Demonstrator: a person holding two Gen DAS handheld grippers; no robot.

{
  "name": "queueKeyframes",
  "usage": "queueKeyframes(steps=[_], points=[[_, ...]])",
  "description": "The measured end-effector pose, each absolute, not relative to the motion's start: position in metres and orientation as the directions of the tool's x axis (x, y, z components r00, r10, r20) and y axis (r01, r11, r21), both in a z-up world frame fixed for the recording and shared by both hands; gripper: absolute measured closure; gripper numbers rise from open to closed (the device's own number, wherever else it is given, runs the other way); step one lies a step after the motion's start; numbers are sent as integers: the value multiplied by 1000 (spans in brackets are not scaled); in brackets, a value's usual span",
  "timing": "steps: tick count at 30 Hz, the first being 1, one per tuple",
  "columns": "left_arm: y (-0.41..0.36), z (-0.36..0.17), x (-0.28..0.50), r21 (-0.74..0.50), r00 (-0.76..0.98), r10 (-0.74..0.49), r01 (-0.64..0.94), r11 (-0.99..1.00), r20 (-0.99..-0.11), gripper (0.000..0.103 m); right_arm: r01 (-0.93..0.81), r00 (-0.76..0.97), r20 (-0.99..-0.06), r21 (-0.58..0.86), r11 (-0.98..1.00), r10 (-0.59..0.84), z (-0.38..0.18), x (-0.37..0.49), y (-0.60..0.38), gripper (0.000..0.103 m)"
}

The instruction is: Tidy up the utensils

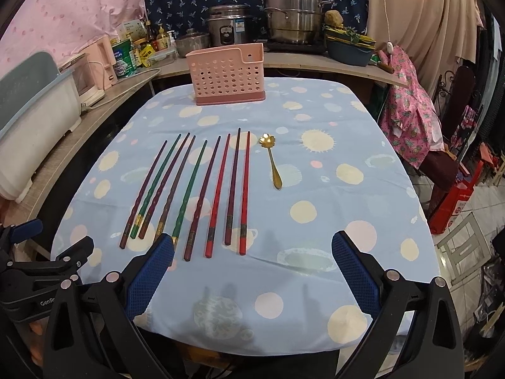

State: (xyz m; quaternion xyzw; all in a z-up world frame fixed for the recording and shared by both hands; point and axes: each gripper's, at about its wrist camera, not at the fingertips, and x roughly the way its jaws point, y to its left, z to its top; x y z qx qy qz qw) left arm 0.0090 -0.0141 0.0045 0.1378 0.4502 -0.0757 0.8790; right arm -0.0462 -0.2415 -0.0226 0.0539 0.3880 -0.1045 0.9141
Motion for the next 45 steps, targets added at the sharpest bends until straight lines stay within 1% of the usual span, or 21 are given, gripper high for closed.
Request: queueKeyframes(steps=[45], points=[[-17, 3, 5, 160, 581, -22, 261, 952, -814, 7, 239, 669, -726, 6, 971, -160, -24, -49, -238, 7]])
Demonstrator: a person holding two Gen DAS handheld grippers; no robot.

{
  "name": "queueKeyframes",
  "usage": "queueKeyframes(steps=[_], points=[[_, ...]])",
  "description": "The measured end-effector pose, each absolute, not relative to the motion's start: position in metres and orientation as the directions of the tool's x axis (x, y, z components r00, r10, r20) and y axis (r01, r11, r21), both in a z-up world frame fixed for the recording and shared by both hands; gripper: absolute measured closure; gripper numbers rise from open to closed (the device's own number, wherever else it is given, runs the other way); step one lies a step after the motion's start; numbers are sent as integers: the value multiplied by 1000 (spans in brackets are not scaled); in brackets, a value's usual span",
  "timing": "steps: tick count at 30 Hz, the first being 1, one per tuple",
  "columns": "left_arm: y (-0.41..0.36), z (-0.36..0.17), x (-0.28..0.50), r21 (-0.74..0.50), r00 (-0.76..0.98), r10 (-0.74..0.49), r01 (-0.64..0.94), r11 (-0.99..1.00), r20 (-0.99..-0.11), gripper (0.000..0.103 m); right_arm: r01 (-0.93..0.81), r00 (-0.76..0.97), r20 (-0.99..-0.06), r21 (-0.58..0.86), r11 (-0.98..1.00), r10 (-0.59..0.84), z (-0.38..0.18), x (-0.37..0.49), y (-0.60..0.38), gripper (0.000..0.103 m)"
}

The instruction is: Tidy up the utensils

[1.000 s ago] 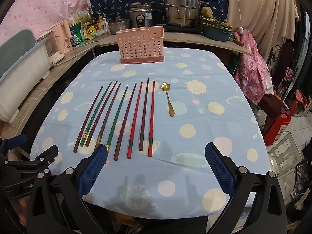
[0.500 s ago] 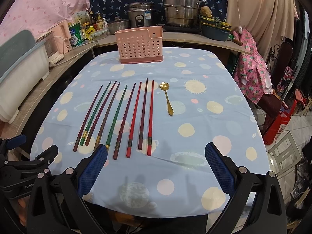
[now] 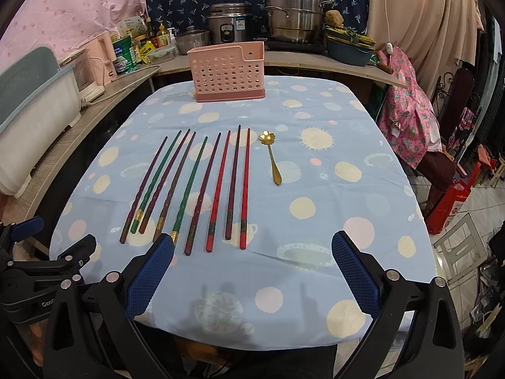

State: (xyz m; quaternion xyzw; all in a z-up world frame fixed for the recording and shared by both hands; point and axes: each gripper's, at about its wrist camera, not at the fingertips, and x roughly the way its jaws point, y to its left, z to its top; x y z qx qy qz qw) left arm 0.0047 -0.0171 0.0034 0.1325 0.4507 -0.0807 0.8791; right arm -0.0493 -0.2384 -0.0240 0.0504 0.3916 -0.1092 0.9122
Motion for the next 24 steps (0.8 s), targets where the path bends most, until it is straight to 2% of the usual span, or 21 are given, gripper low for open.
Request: queueKeyframes(steps=[24], points=[[-19, 4, 2, 160, 582, -25, 265, 951, -813, 7, 230, 669, -726, 2, 973, -157, -25, -51, -230, 7]])
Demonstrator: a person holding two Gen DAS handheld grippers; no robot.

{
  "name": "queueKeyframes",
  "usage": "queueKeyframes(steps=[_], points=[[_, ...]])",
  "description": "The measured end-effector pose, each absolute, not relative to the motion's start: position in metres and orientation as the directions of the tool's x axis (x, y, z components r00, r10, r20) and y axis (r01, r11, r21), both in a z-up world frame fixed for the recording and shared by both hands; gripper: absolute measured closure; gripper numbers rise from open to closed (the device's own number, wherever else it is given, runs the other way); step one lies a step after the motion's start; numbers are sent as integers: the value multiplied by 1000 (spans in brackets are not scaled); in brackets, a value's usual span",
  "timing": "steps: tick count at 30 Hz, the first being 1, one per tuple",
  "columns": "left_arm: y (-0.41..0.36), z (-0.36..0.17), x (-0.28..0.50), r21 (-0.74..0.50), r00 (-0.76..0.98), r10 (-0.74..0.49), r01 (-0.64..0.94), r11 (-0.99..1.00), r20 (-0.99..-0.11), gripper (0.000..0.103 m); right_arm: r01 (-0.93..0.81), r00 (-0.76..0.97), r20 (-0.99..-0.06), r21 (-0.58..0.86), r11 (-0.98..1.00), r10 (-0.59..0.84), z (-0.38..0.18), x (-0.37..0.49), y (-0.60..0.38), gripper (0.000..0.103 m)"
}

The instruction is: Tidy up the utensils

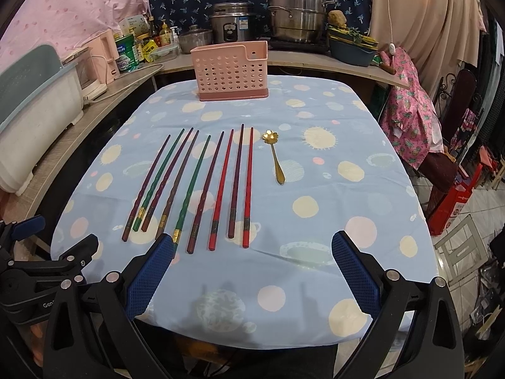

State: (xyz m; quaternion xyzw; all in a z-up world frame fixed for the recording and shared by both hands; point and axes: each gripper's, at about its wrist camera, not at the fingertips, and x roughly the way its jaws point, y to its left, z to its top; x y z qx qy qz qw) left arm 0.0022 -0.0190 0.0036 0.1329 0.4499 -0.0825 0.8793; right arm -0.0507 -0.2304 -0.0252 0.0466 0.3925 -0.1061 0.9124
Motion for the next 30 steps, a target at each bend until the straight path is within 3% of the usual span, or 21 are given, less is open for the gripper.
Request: queueKeyframes(steps=[23, 30], points=[[9, -22, 42, 70, 538, -44, 190, 979, -842, 7, 247, 659, -737, 24, 969, -150, -34, -36, -246, 7], [8, -49, 67, 49, 512, -60, 198, 979, -857, 17, 265, 658, -733, 10, 964, -173, -40, -19, -258, 7]])
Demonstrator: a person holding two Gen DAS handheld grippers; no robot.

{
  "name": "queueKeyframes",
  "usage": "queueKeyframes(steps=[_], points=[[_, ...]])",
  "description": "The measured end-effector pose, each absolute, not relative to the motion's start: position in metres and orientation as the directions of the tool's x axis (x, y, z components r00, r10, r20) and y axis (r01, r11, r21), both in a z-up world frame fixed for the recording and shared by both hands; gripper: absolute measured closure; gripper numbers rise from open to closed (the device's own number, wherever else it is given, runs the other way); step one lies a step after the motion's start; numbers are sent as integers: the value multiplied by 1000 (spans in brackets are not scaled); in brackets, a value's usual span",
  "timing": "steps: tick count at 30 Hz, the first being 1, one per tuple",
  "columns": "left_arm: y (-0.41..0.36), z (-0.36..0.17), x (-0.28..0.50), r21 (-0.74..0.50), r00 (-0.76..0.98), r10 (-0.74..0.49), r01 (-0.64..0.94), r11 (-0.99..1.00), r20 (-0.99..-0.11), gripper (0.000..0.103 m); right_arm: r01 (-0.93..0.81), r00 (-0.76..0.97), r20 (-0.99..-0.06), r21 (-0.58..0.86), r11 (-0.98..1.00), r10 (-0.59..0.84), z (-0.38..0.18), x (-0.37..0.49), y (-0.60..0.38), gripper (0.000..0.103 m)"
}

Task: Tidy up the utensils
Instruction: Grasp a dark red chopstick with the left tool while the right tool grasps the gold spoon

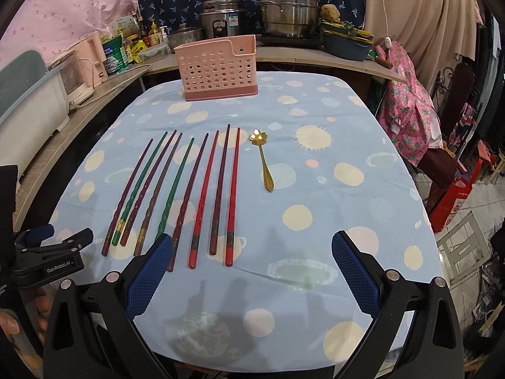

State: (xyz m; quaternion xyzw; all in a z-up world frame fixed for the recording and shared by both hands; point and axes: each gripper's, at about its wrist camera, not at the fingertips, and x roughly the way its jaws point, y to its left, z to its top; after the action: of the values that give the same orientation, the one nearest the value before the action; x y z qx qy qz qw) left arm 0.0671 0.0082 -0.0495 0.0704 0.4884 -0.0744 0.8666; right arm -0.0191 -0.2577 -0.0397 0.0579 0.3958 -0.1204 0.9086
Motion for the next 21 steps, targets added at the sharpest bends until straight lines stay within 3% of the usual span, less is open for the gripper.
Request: queueKeyframes(steps=[21], points=[[1, -80, 84, 30, 457, -74, 215, 976, -886, 33, 273, 640, -753, 38, 961, -151, -60, 27, -279, 14]])
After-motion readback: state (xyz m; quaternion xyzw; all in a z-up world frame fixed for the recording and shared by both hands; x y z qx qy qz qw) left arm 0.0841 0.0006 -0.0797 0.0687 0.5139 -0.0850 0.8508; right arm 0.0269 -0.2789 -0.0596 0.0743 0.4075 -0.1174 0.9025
